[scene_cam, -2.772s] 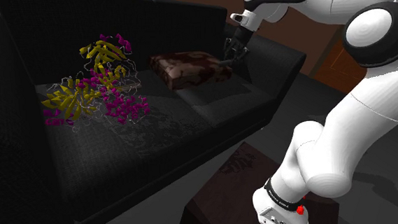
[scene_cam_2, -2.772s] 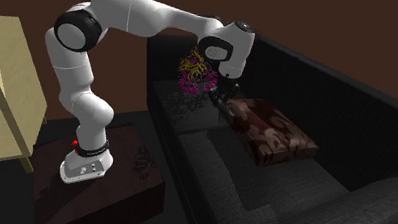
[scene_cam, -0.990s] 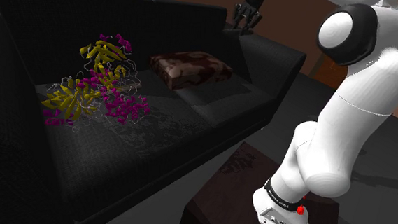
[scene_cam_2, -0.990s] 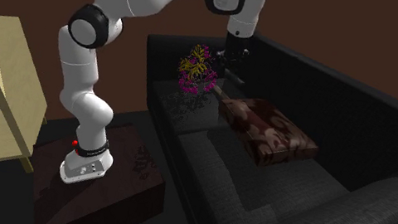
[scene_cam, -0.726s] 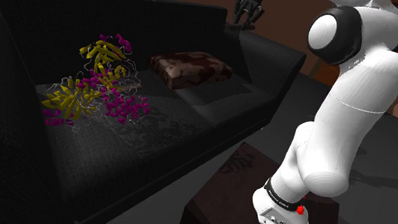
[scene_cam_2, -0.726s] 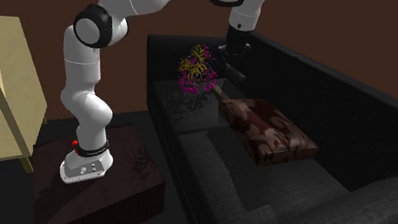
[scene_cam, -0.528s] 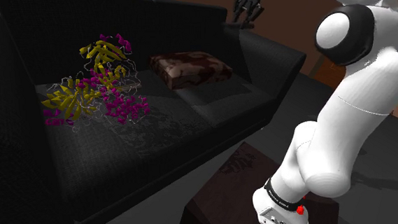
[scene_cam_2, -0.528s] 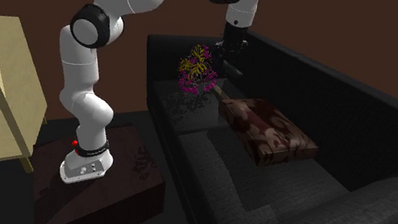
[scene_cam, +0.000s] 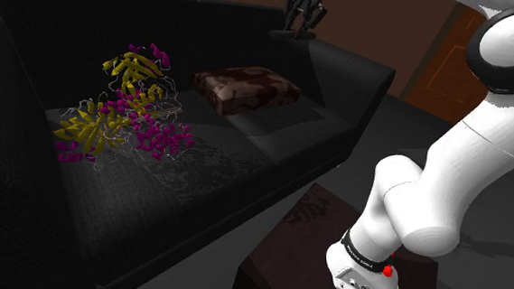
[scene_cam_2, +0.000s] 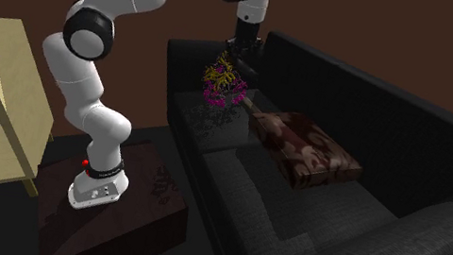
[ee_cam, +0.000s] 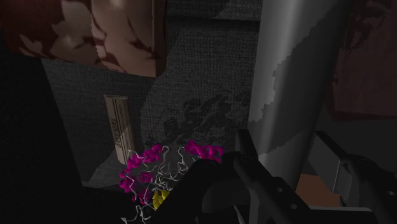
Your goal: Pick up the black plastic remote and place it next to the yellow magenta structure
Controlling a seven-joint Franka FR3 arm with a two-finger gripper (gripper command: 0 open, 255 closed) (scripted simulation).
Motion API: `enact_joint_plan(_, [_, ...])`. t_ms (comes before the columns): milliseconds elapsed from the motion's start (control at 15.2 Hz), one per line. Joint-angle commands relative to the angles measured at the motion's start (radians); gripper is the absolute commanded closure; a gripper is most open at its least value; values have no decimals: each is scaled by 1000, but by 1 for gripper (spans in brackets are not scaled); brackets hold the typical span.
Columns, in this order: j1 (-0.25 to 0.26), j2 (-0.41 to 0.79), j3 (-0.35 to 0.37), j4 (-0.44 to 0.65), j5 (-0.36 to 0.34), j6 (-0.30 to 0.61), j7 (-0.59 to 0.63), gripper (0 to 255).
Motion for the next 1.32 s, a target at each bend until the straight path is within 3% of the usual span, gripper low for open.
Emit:
enact_joint_plan(0, [14, -43, 60, -40, -27, 18, 74, 255])
enact_joint_plan(594, [69, -113, 255, -145, -51, 88, 320, 255])
enact_joint_plan(1254, [144, -67, 415, -143, -28, 150, 548, 255])
